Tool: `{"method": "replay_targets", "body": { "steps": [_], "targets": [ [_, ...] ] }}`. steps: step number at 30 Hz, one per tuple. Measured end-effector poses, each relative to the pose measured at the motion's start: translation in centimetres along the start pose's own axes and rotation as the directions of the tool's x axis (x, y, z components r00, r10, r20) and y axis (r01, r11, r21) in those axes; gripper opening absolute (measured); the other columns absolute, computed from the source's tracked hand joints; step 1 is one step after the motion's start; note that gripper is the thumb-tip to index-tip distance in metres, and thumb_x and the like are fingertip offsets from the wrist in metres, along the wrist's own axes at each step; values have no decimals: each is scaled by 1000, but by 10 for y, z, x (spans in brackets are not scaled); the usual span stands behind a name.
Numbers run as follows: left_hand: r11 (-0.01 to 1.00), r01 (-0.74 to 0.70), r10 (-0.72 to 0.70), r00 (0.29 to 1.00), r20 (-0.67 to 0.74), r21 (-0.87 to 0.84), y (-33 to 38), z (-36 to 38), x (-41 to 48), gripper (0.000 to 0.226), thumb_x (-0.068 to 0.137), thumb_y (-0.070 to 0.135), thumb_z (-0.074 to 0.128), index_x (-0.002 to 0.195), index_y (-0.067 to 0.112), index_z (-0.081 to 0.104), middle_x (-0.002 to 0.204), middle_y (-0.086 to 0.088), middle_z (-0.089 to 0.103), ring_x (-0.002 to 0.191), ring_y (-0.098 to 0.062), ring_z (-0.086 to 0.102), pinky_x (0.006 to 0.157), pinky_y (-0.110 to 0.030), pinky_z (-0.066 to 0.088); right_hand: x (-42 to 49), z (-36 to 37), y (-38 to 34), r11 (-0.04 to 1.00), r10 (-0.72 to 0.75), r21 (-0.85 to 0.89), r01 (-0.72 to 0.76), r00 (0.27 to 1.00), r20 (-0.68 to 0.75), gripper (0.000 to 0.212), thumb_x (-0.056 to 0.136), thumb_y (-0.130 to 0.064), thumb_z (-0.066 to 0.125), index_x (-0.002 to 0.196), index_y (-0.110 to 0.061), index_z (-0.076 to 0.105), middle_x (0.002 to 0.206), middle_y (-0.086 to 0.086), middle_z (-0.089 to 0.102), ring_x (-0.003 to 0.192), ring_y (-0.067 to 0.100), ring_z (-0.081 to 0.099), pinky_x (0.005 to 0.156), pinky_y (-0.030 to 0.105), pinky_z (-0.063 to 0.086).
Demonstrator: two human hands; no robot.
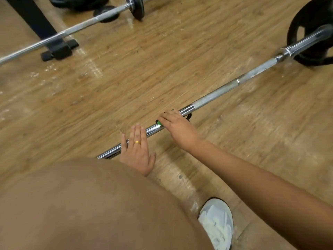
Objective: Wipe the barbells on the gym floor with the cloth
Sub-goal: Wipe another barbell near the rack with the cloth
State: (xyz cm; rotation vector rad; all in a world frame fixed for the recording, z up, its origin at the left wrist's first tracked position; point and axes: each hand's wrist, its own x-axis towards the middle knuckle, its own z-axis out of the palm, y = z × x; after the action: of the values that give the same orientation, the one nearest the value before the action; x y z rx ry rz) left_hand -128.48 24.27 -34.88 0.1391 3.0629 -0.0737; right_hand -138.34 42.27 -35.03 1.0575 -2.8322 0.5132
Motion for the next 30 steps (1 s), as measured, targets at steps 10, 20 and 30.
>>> {"method": "replay_targets", "body": {
  "steps": [10, 20, 30],
  "targets": [
    [994, 111, -111, 994, 0, -18, -19, 11, 40, 104, 58, 40, 89, 142, -7, 49, 146, -22, 51, 133, -34, 52, 111, -53, 21, 38, 3, 4, 1000, 7, 12, -6, 999, -40, 48, 72, 8, 52, 117, 5, 67, 114, 21, 67, 107, 40, 61, 100, 45, 43],
    [997, 39, -46, 993, -107, -72, -2, 3, 84, 75, 88, 40, 48, 149, -3, 40, 156, -17, 41, 146, -26, 31, 114, -67, 18, 63, -3, 36, 999, 0, 54, 1, 1000, -24, 59, 72, 12, 62, 130, -2, 62, 128, 15, 63, 120, 36, 56, 107, 47, 43],
    [987, -158, 160, 981, -106, 28, 0, 1, 101, 74, 96, 40, 42, 153, -6, 30, 163, -23, 23, 152, -34, 23, 116, -66, 24, 76, -1, 69, 998, 58, 43, -54, 994, -94, 62, 68, 15, 60, 127, -5, 64, 125, 10, 64, 118, 34, 58, 108, 43, 42]
  ]
}}
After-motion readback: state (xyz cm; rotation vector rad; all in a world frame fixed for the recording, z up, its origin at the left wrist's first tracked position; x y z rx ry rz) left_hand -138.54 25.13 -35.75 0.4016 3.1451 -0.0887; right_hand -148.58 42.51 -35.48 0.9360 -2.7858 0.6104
